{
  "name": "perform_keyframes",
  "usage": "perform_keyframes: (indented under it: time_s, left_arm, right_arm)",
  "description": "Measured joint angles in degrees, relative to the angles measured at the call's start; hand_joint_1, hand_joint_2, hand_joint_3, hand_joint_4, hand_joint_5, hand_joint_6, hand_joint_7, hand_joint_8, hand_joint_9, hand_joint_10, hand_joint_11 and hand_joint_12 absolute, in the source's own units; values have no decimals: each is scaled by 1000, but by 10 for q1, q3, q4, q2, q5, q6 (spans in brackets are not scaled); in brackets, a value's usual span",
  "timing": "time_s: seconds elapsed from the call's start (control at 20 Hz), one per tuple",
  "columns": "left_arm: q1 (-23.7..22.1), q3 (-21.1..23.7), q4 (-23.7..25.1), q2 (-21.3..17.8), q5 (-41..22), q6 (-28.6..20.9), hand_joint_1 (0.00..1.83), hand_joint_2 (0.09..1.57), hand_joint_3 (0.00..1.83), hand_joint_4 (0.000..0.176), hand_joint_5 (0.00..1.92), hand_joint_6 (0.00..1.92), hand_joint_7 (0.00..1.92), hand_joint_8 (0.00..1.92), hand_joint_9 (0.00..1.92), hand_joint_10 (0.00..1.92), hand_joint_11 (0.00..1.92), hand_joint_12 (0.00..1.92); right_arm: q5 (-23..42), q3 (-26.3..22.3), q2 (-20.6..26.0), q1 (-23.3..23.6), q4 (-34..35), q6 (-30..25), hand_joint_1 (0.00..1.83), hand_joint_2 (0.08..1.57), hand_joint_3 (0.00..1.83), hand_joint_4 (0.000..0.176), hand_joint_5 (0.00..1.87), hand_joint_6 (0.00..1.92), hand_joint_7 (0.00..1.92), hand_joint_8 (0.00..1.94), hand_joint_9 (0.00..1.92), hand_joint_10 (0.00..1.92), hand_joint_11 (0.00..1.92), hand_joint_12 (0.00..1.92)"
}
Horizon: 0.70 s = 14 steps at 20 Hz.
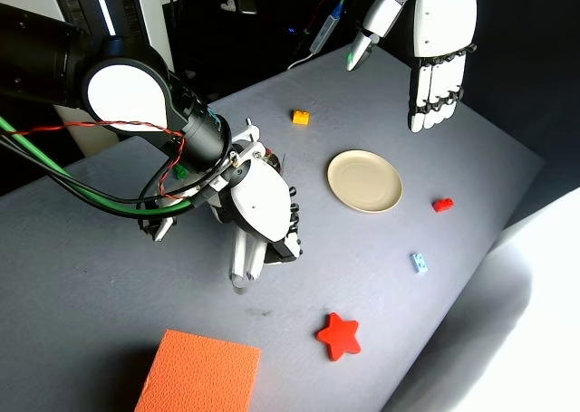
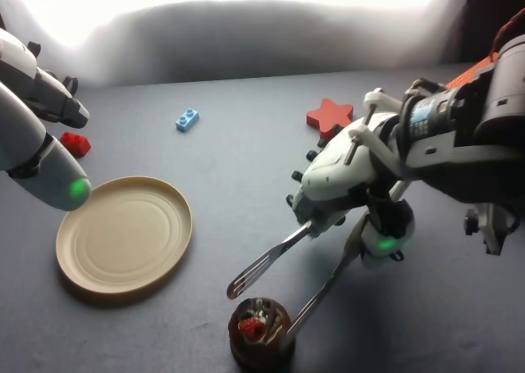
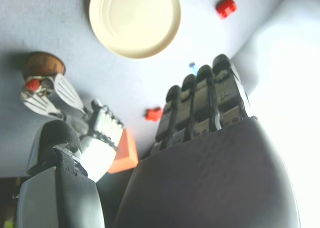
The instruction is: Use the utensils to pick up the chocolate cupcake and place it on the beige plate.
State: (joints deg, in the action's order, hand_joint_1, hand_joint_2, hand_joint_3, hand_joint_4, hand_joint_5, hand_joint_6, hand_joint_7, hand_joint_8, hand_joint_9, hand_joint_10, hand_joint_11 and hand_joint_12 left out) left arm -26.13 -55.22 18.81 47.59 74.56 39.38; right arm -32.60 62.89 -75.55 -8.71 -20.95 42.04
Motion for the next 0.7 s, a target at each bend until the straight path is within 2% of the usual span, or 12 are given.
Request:
perform_keyframes:
  time_s: [0.2,0.3,0.45,0.7]
  left_arm:
    - [0,0,0,0,0,0,415,1016,2,0,0,0,0,0,0,0,0,0]
    - [0,0,0,0,0,0,397,1017,2,0,0,0,0,0,0,0,0,0]
    - [0,0,0,0,0,0,438,1004,0,0,0,0,0,0,0,0,7,3]
    - [0,0,0,0,0,0,464,1003,0,0,0,0,0,0,0,0,6,4]
  right_arm:
    - [-2,0,-11,0,3,13,1109,1105,0,0,352,704,347,1132,305,1349,212,1675]
    - [-4,0,-13,0,3,13,1117,1093,0,0,391,656,400,1048,349,1303,237,1656]
    - [-6,0,-15,-5,-4,14,1151,1085,0,0,417,641,400,1108,336,1323,224,1676]
    - [-7,0,-16,-8,-23,14,1132,1101,1,0,403,612,384,1101,317,1331,181,1679]
